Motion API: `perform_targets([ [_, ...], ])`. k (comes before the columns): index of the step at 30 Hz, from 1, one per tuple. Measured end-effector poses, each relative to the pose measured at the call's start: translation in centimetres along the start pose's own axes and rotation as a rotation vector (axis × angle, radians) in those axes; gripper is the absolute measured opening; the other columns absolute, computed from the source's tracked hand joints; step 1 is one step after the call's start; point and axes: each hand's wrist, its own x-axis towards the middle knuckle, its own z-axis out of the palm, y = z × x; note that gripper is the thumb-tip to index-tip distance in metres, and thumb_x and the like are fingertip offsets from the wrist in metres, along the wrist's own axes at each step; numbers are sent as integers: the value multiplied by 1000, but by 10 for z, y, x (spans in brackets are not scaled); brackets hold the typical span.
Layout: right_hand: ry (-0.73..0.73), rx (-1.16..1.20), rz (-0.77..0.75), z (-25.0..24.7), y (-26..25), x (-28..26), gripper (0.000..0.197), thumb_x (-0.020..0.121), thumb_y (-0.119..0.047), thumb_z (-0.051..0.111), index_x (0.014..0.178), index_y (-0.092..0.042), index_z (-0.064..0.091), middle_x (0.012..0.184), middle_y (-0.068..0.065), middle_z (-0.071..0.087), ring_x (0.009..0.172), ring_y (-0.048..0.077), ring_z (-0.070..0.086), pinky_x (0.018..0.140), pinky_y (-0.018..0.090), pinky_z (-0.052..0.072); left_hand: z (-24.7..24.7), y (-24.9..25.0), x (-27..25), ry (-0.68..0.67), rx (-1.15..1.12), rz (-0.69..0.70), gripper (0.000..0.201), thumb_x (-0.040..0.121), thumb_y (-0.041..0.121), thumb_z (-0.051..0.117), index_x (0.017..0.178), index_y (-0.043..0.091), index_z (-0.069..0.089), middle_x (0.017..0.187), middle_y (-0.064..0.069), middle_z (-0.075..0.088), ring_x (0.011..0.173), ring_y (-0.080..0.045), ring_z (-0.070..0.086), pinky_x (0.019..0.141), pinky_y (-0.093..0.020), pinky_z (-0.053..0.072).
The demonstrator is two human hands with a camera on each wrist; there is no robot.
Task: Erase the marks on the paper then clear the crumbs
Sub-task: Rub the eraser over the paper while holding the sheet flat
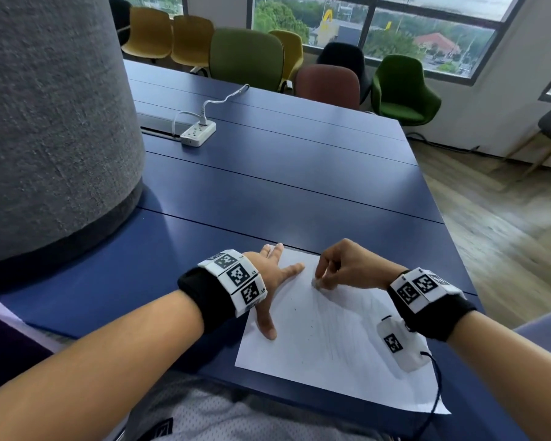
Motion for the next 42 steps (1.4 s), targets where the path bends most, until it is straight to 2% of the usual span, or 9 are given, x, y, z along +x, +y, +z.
perform_targets([
  [3, -103, -60, -16, -1, -3, -4, 7, 76, -19, 78, 80, -16, 74, 64, -6, 70, 56, -1, 60, 55, 11, 41, -1, 0, 0, -3, 4, 0, 144, 57, 63, 87, 151, 45, -21, 160, -10, -30, 151, -27, -16, 116, -47, 27],
  [8, 111, -12, -3, -2, 6, 6, 10, 79, -19, 76, 84, -12, 72, 63, -7, 66, 49, -5, 55, 49, 7, 38, 0, -1, 1, 0, -10, 4, 145, 56, 63, 88, 151, 46, -21, 160, -9, -30, 151, -26, -16, 117, -46, 25],
  [13, -127, -74, -8, -2, -2, -1, 7, 77, -20, 79, 78, -16, 73, 64, -5, 70, 56, -1, 59, 54, 10, 41, -1, 1, -1, -1, 7, 1, 144, 57, 63, 87, 151, 45, -21, 160, -10, -30, 151, -27, -14, 116, -46, 26],
  [18, 70, -70, 16, -9, 6, 9, 8, 78, -18, 76, 78, -13, 70, 65, -3, 70, 52, -1, 57, 54, 15, 41, -1, 0, 1, -7, -5, -1, 144, 57, 63, 87, 151, 46, -21, 160, -9, -31, 151, -27, -16, 117, -47, 25],
  [23, -158, -103, -11, -2, -1, -2, 8, 78, -22, 77, 78, -18, 70, 65, -6, 70, 57, 1, 60, 58, 16, 44, -1, 0, 0, -4, 7, -2, 144, 57, 63, 87, 151, 45, -21, 161, -10, -29, 151, -28, -15, 116, -47, 26],
  [28, -21, -80, 1, -5, 0, 0, 6, 78, -19, 76, 81, -17, 71, 66, -5, 69, 53, -2, 56, 55, 15, 41, -1, 0, -1, -2, -7, 5, 143, 57, 63, 87, 151, 45, -20, 160, -10, -30, 151, -27, -16, 117, -47, 25],
  [32, -254, -106, -47, 3, -8, -9, 9, 77, -9, 71, 82, -17, 73, 66, -4, 69, 58, 1, 58, 59, 18, 44, -2, 1, -2, -17, 6, 1, 143, 58, 63, 86, 151, 43, -22, 160, -11, -31, 151, -28, -17, 116, -48, 25],
  [37, -33, -32, -30, 1, -1, -4, 5, 77, -16, 75, 81, -15, 72, 63, -5, 68, 53, -1, 56, 56, 16, 41, -2, 0, -2, -14, -15, 0, 143, 58, 63, 86, 150, 45, -21, 160, -9, -31, 151, -27, -17, 117, -48, 26],
  [42, -248, -78, -56, 5, -8, -13, 7, 75, -15, 75, 79, -19, 73, 66, -5, 69, 58, 2, 58, 61, 22, 44, -3, 2, -3, -21, -7, -6, 143, 58, 62, 86, 151, 44, -22, 160, -9, -31, 150, -27, -18, 118, -49, 26],
])
